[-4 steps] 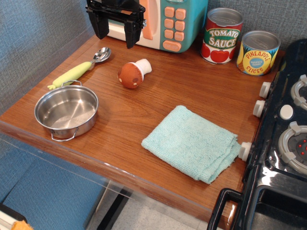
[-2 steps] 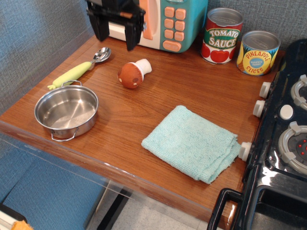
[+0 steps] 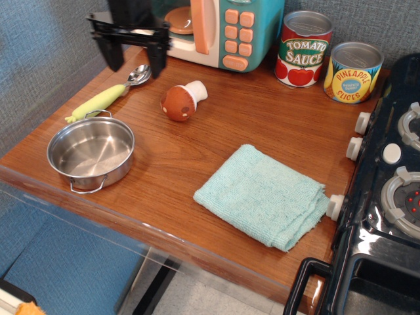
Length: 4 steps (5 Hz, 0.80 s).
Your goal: Put the spoon on the right side of the mushroom
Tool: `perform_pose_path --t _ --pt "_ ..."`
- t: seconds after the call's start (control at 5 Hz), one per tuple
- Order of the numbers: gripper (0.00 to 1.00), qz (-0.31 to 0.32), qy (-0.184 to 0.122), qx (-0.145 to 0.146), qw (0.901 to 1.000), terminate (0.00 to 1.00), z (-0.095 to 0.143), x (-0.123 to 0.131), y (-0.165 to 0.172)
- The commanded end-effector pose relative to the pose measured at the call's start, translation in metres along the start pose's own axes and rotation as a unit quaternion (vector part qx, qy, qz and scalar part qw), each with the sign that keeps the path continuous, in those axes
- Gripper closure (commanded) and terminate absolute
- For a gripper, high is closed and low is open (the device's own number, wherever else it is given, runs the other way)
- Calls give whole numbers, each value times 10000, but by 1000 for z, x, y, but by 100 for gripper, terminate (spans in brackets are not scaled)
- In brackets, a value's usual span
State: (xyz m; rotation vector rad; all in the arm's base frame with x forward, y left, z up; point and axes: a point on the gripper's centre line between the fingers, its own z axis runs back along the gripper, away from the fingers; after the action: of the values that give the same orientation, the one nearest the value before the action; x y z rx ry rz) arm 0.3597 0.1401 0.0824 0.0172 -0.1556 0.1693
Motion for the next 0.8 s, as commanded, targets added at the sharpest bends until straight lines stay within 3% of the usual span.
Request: perform_pose_path --t 0.0,0.2,0.6 --pt "0 103 -221 830 9963 0 -2 21 57" --pt "0 142 61 1016 9947 0 -26 15 78" --pt "0 221 414 866 9951 0 -58 3 79"
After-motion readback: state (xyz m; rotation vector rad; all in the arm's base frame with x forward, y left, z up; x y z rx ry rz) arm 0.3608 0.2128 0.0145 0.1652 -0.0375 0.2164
